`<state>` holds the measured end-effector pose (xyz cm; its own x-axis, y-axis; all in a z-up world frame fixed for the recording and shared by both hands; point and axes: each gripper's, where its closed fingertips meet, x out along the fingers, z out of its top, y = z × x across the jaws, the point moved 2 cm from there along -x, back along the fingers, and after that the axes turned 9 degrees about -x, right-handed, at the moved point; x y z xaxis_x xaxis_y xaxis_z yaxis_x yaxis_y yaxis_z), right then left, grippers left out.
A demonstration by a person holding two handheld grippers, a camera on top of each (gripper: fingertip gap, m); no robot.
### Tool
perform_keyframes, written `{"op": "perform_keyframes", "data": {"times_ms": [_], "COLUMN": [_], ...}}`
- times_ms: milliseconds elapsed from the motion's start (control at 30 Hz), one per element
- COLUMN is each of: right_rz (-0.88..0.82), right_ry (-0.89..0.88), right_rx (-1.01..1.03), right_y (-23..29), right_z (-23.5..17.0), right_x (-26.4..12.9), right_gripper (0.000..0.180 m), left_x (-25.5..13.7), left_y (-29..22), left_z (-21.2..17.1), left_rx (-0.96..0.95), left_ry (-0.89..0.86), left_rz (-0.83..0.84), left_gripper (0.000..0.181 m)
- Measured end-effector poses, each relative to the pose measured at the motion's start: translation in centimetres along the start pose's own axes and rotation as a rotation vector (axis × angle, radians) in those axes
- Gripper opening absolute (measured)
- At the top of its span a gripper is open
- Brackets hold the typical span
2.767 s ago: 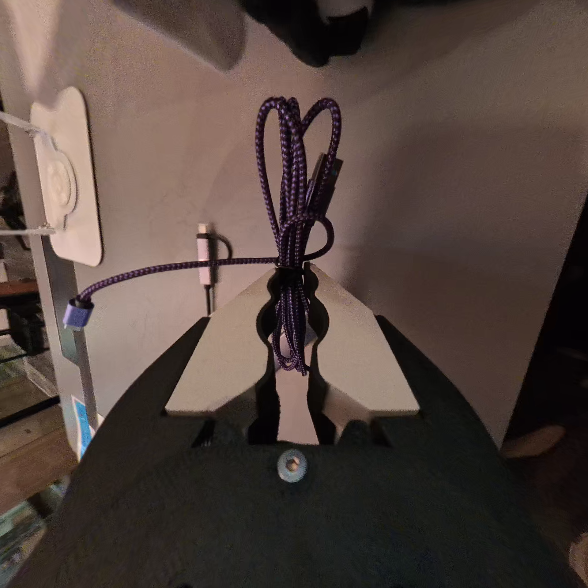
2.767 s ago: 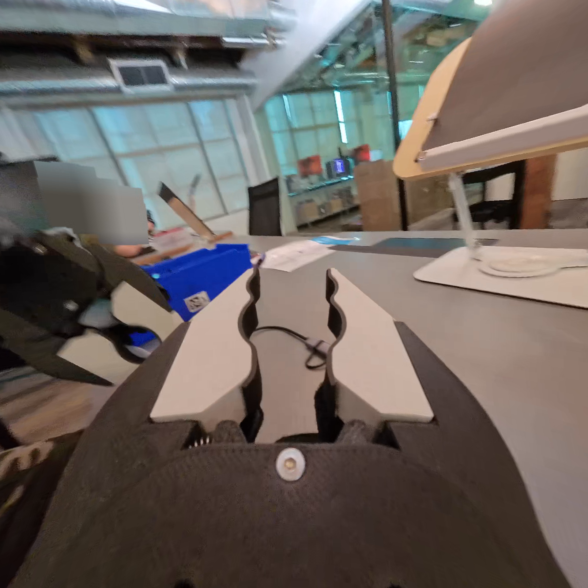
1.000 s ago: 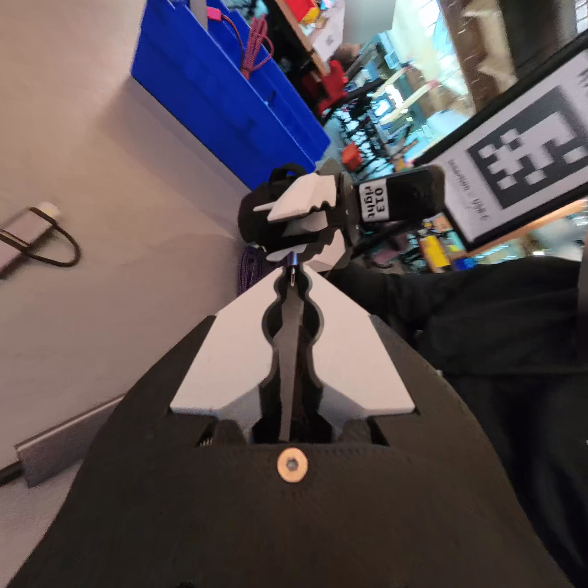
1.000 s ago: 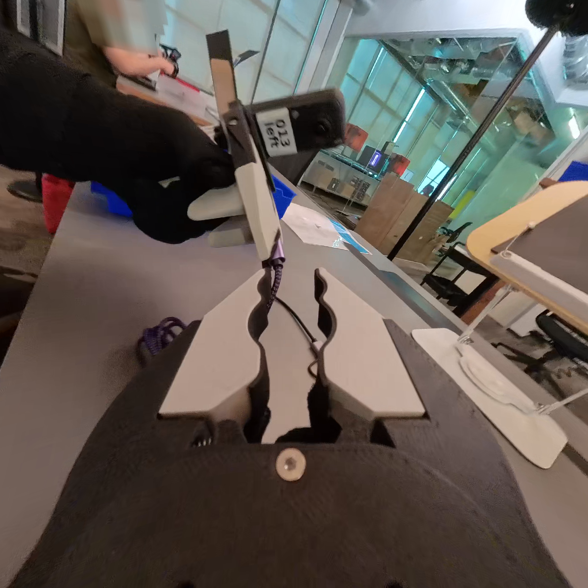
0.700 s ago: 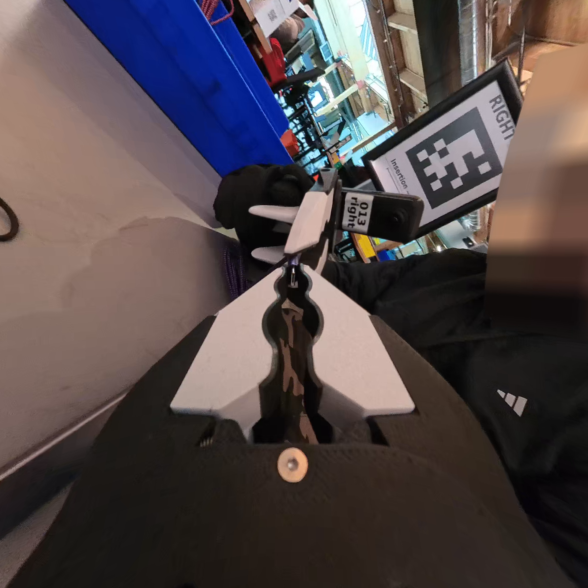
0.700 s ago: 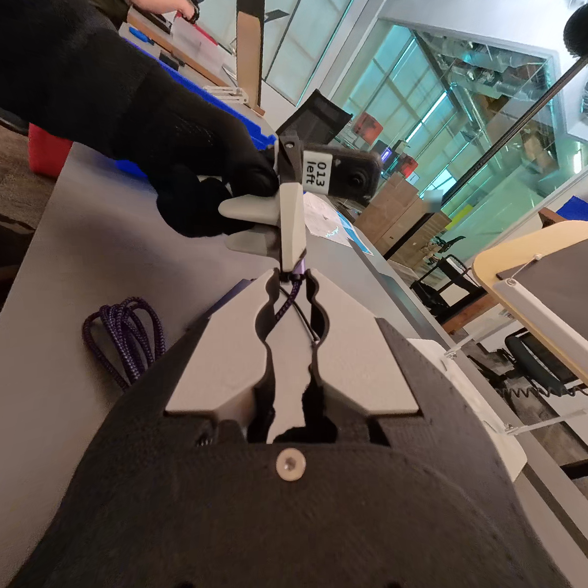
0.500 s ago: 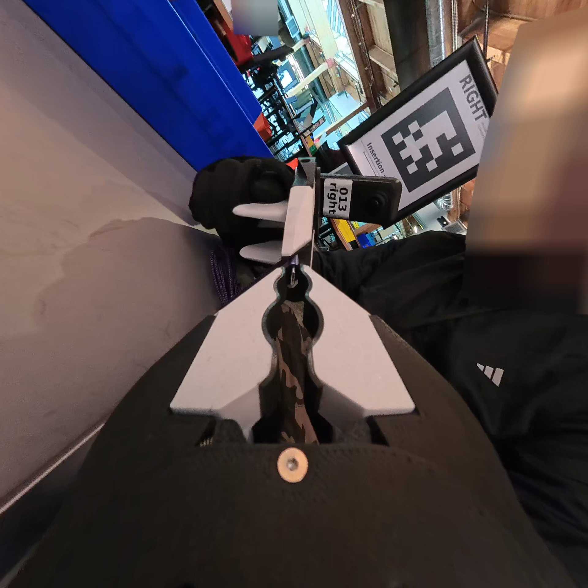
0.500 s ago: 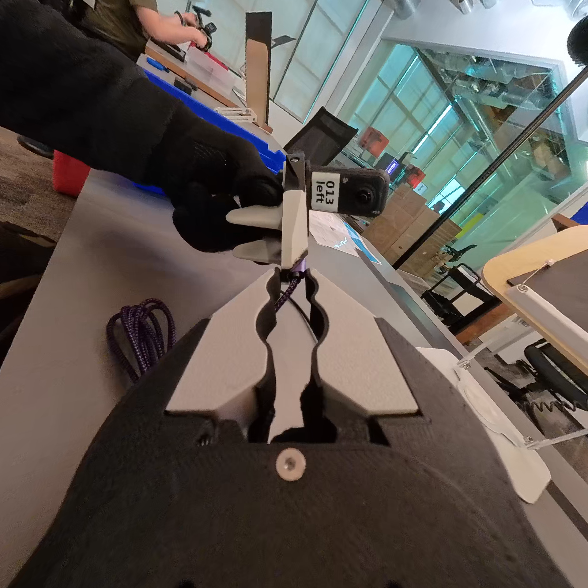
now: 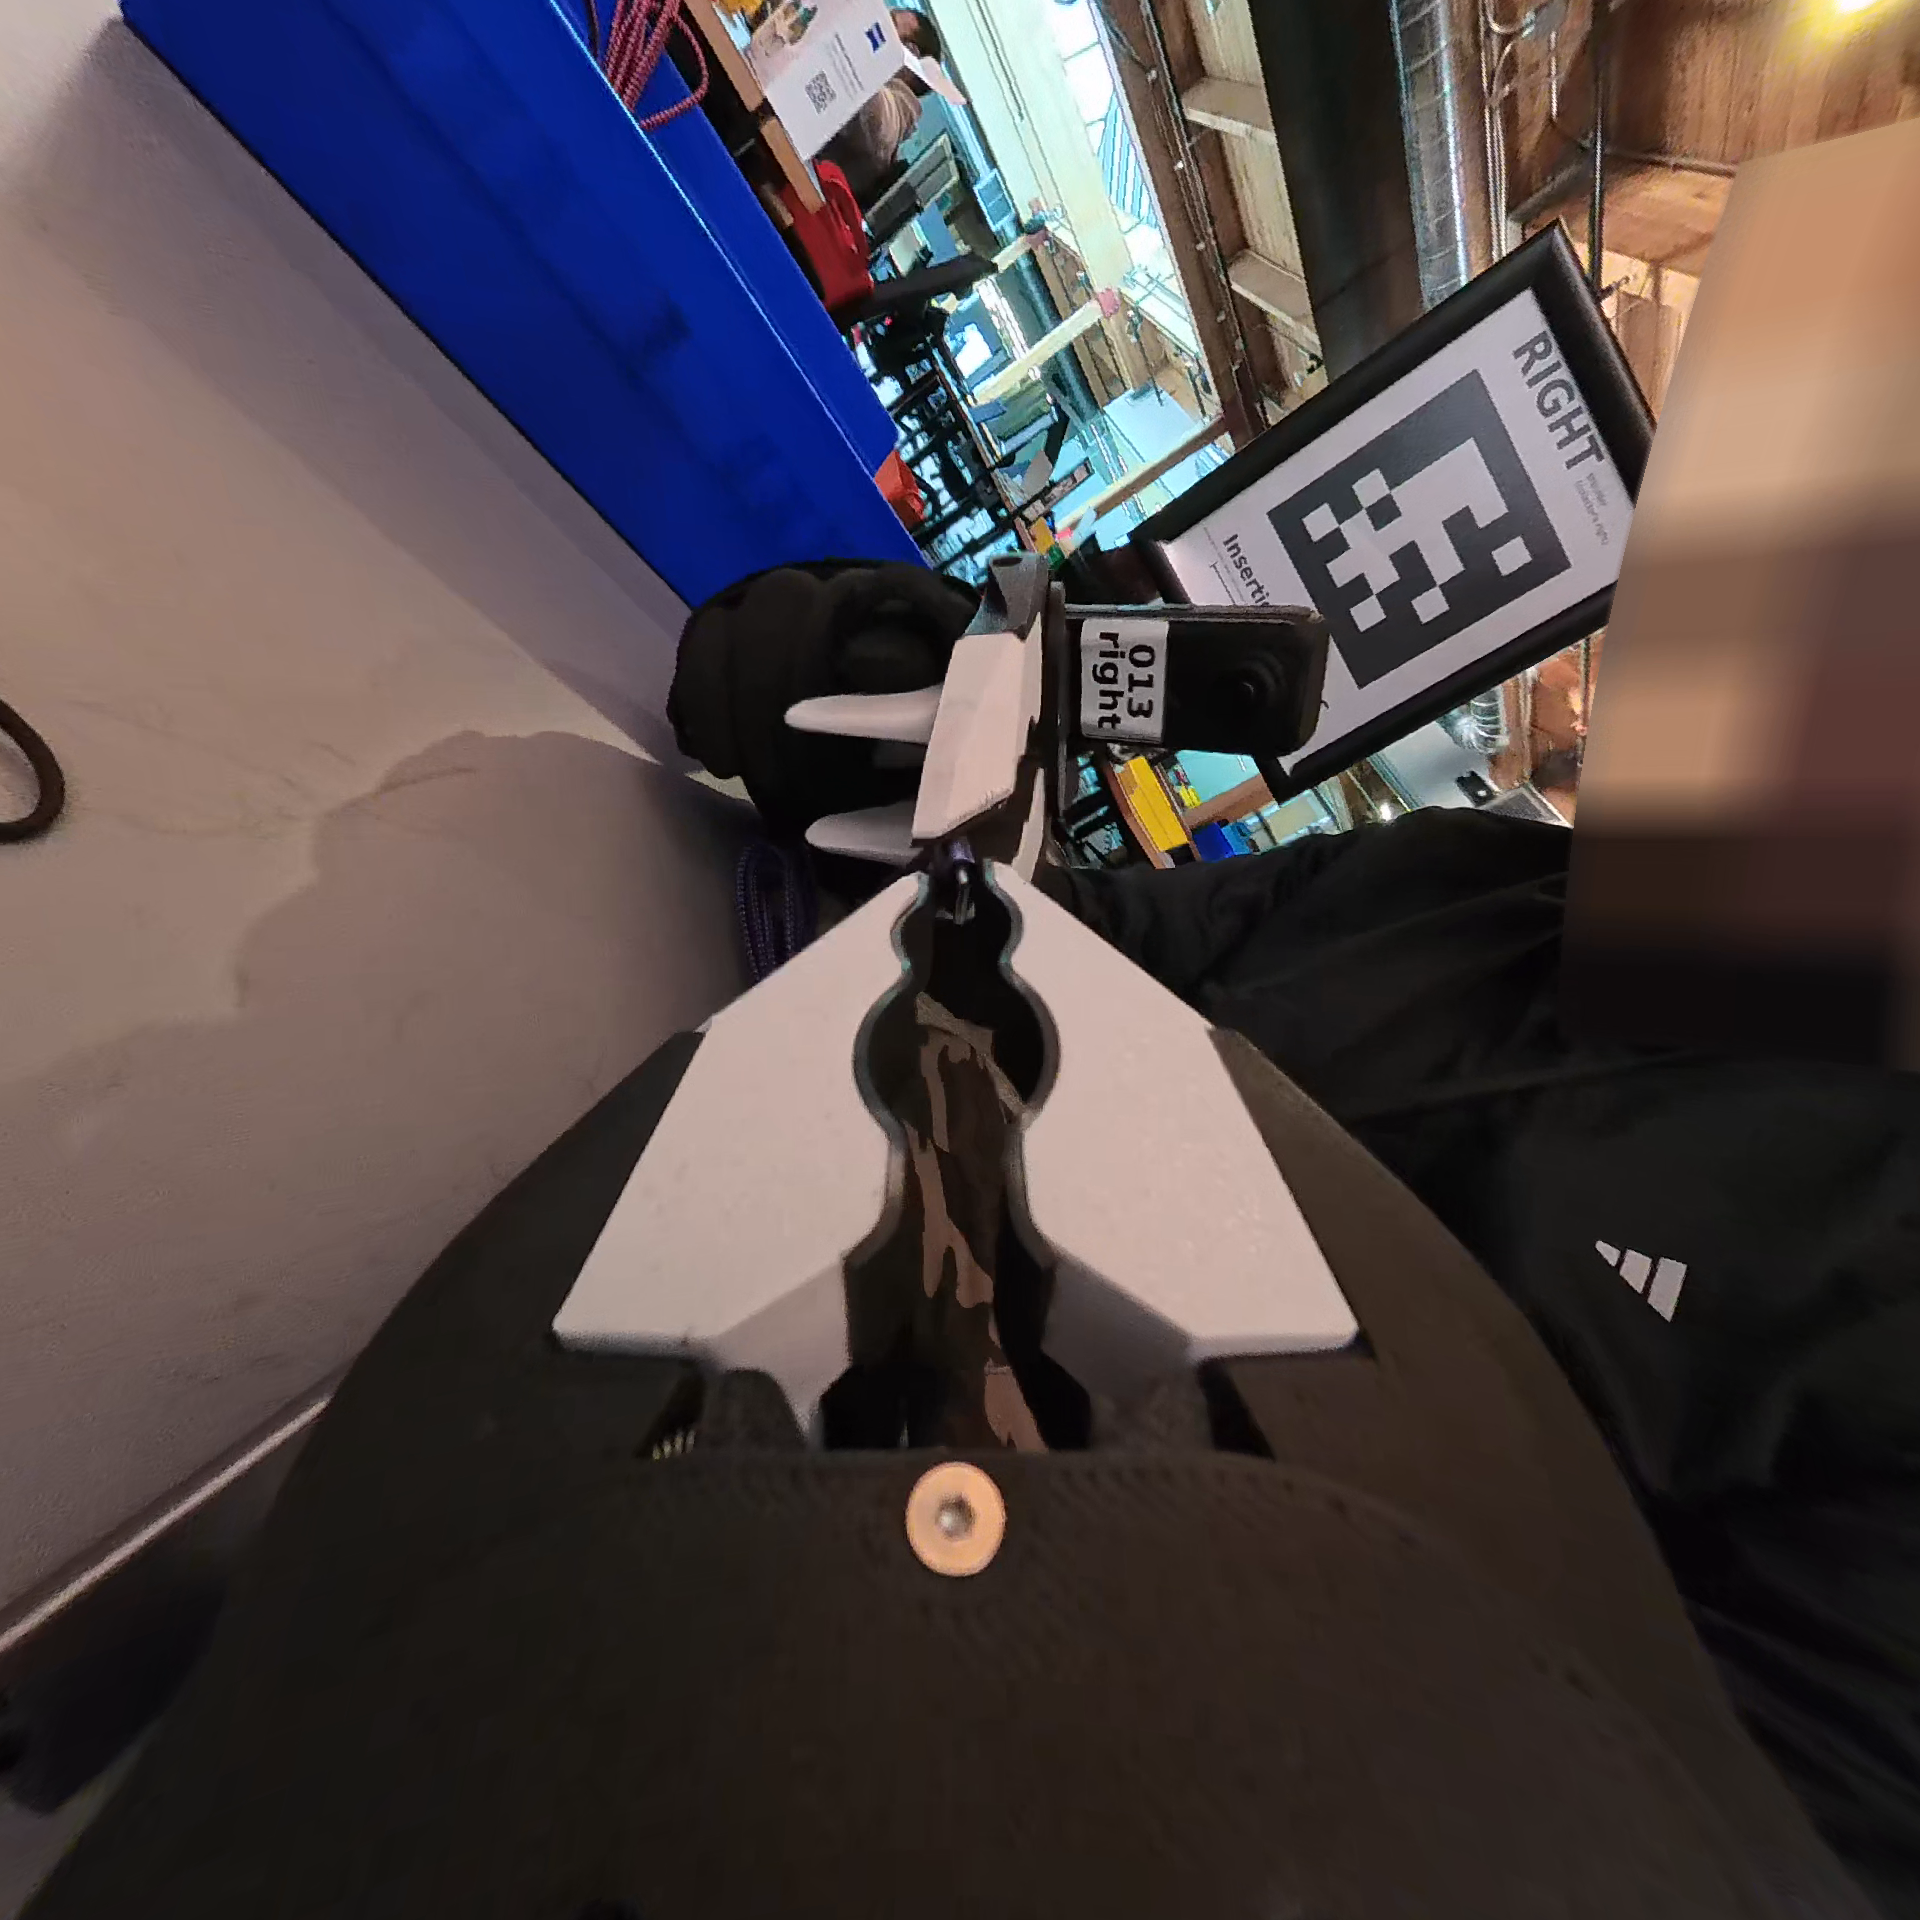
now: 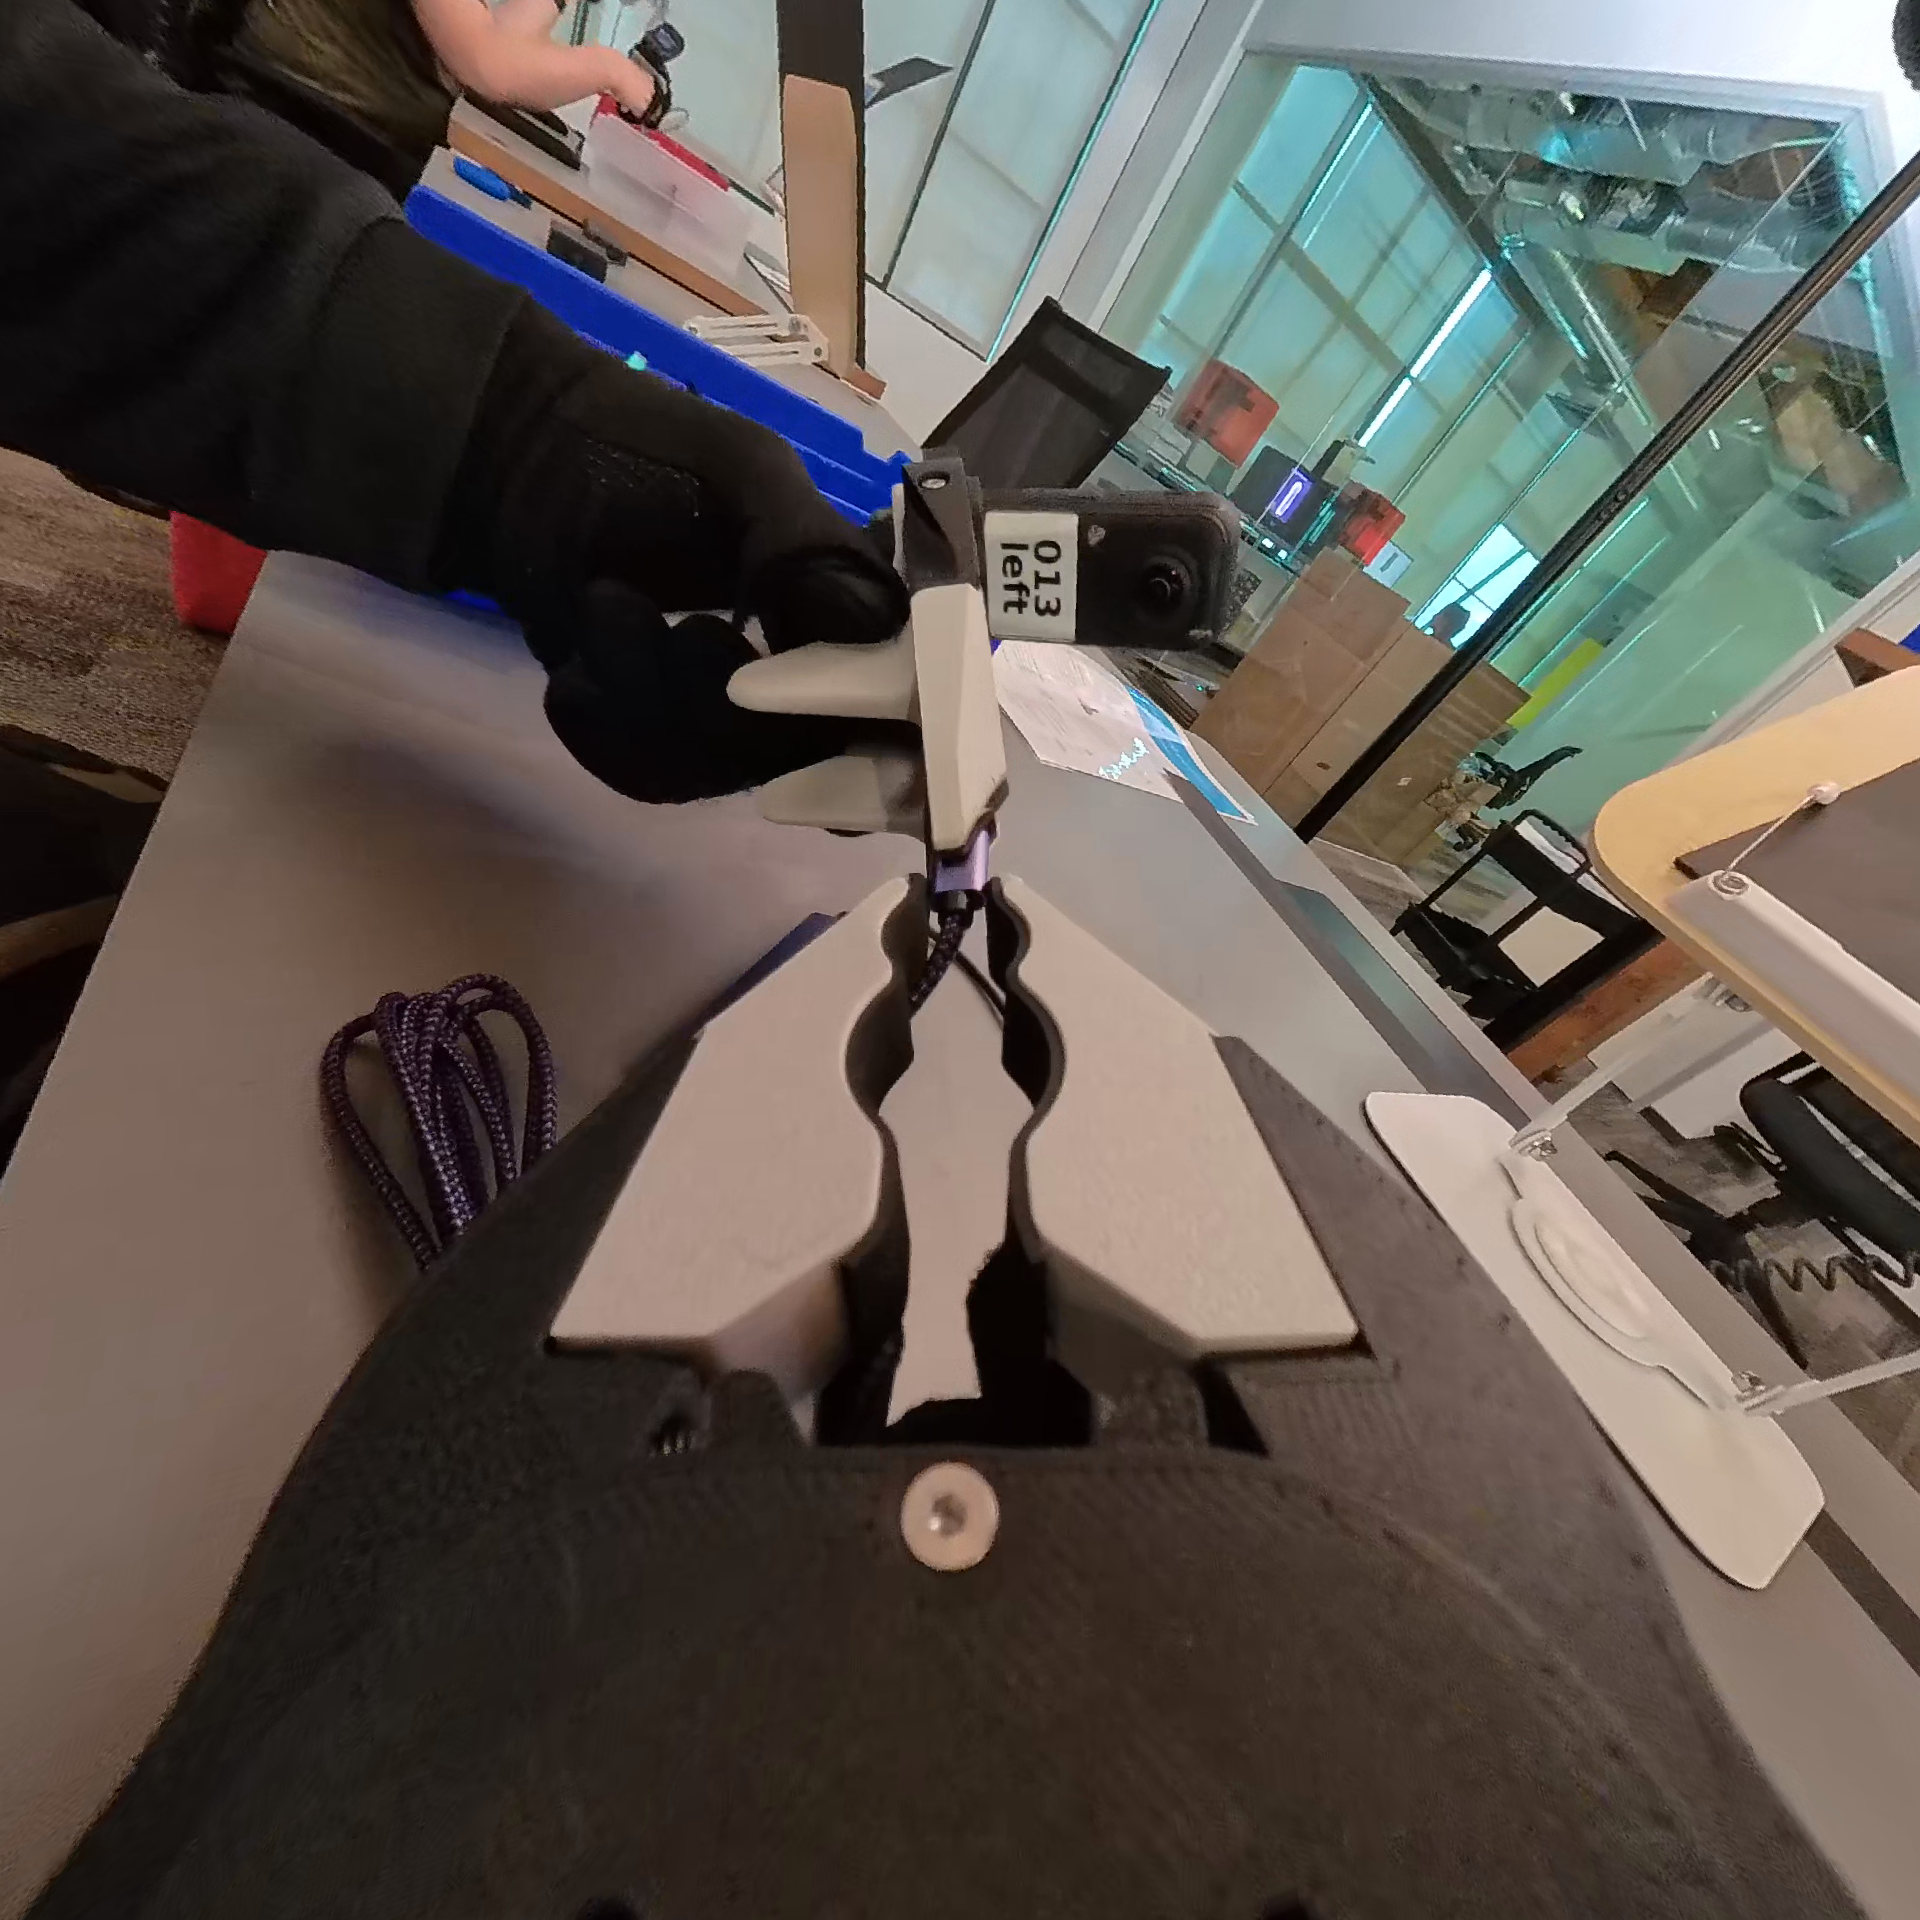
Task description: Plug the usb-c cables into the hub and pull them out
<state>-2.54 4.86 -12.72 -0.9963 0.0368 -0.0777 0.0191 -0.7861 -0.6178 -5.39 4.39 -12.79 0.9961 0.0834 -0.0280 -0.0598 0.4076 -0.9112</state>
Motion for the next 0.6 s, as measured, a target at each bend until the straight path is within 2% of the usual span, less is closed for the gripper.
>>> {"op": "perform_keyframes", "data": {"times_ms": [367, 600], "right_rz": [-0.006, 0.016], "right_ry": [-0.03, -0.026], "right_rx": [-0.083, -0.13], "right_y": [0.7, 1.5], "right_z": [1.1, 1.3], "right_x": [0.0, 0.2], "right_gripper": [0.009, 0.011], "left_x": [0.1, -0.2], "left_y": [-0.3, -0.1], "left_z": [-1.0, -1.8], "left_rx": [-0.113, -0.109], "left_ry": [0.008, 0.051], "left_rz": [-0.19, -0.272], "left_gripper": [0.004, 0.005]}}
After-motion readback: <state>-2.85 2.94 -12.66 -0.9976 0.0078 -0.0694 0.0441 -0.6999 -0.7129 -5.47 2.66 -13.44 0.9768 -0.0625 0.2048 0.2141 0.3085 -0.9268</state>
